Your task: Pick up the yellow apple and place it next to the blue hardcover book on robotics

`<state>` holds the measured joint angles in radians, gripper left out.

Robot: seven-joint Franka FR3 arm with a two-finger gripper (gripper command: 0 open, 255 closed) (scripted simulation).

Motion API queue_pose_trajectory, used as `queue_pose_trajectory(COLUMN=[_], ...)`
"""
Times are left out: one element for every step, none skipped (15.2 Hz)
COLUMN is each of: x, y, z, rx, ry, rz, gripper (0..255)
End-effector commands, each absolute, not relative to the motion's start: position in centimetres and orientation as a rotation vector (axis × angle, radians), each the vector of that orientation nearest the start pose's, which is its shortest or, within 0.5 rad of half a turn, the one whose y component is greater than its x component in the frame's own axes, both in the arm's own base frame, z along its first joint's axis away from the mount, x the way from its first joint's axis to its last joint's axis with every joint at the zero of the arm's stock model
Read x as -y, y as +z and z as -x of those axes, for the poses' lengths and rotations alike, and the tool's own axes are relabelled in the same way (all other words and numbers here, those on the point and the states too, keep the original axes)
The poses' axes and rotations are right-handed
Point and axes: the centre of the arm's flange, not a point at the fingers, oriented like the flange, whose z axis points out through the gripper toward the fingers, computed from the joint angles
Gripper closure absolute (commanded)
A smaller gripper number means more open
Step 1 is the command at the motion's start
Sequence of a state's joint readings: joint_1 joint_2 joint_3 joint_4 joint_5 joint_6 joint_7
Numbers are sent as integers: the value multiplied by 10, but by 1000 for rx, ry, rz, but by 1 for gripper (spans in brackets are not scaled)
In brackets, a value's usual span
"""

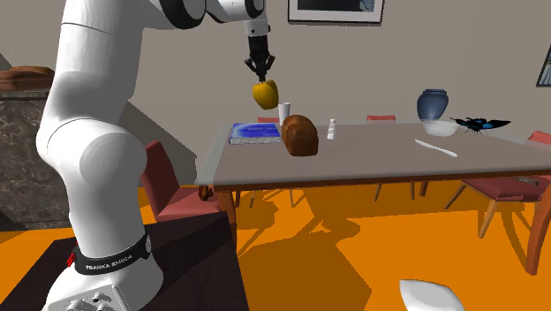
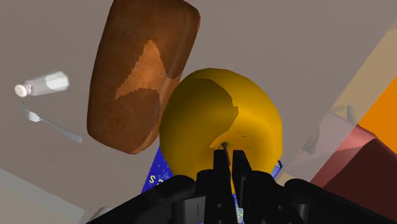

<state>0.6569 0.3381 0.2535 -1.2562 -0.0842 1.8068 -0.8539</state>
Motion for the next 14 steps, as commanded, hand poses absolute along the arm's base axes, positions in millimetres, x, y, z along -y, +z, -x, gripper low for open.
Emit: queue_pose_trajectory(x=[-532, -543, -555, -566, -577, -592, -592, -592, -592, -592, -592, -592, -592, -592], y=[595, 595, 595, 595, 595, 595, 590, 585, 580, 574, 569, 564, 558, 553], z=[-429, -422, -416, -409, -402, -393, -393, -393, -393, -393, -393, -393, -393, -393], rx=[-2399, -2399, -2399, -2399, -2399, -2399, -2399, -2399, -2399, -2399, -2399, -2399, -2399, -2399], ry=[349, 349, 349, 349, 349, 349, 349, 349, 349, 349, 349, 349, 349, 349], rz=[-2004, -2004, -2004, -2004, -2004, -2004, -2004, -2004, -2004, -2004, -2004, -2004, -2004, -2004], gripper=[255, 255, 255, 255, 255, 255, 255, 255, 255, 255, 255, 255, 255, 255])
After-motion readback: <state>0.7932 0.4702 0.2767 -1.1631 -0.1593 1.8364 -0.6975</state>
